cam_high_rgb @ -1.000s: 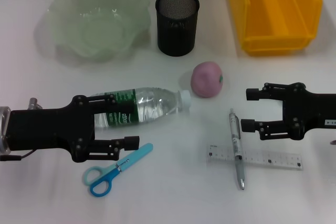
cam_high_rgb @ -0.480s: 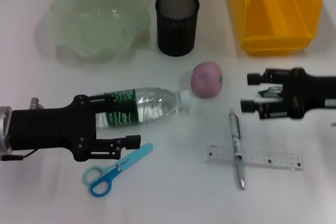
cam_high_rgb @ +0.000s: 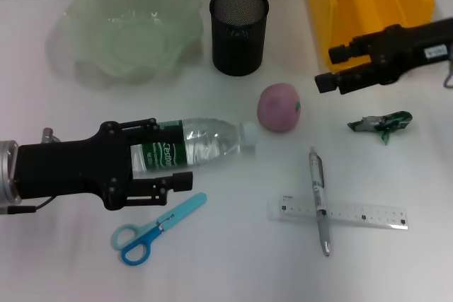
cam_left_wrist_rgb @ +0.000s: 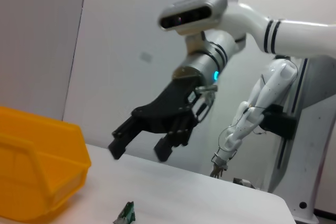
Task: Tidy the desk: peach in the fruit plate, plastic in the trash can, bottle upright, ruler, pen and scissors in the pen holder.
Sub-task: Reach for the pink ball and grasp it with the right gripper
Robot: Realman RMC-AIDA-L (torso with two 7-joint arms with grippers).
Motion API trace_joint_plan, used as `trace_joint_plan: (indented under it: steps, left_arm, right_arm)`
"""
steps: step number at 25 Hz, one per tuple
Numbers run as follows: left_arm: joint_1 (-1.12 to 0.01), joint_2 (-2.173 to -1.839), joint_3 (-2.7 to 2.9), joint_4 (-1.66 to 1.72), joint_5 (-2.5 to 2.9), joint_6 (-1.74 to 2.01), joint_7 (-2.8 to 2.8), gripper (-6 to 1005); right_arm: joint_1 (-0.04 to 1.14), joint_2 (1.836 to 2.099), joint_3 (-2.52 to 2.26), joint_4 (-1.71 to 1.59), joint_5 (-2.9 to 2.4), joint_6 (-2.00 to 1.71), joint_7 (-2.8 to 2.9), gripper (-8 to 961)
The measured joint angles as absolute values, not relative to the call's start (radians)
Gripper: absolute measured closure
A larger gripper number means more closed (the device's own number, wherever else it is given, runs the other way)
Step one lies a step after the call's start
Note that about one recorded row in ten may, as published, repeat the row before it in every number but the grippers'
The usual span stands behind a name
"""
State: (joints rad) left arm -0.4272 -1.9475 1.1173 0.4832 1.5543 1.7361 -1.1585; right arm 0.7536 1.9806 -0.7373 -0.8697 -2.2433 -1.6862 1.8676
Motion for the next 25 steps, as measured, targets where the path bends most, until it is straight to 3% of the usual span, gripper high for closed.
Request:
trace_joint_plan:
  steps: [5, 9, 11, 17, 25]
  left_arm:
    - [-0.424, -1.959, 1.112, 0.482, 1.554, 1.726, -1.159, 230]
    - [-0.422, -1.966, 1.097, 0.482, 1.554, 1.725, -1.158, 230]
    - [-0.422, -1.969, 1.092, 0.482, 1.555, 1.725, -1.159, 230]
    - [-0.417, -1.970, 1.091, 0.482, 1.553, 1.725, -1.165, 231]
    - [-0.412, -1.970, 1.090, 0.482, 1.550, 1.726, -1.166, 230]
  right_arm:
    - [0.872, 1.981, -0.834, -0.860, -2.404, -1.609, 1.950, 157]
    - [0.920, 2.004, -0.942, -0.837, -2.456, -1.505, 1.987, 162]
    - [0.939, 2.029, -1.002, -0.798, -2.475, -1.416, 1.992, 164]
    - [0.944, 2.070, -1.066, -0.744, -2.505, -1.285, 1.993, 170]
    - [0.933, 2.081, -1.158, -0.664, -2.495, -1.111, 1.974, 178]
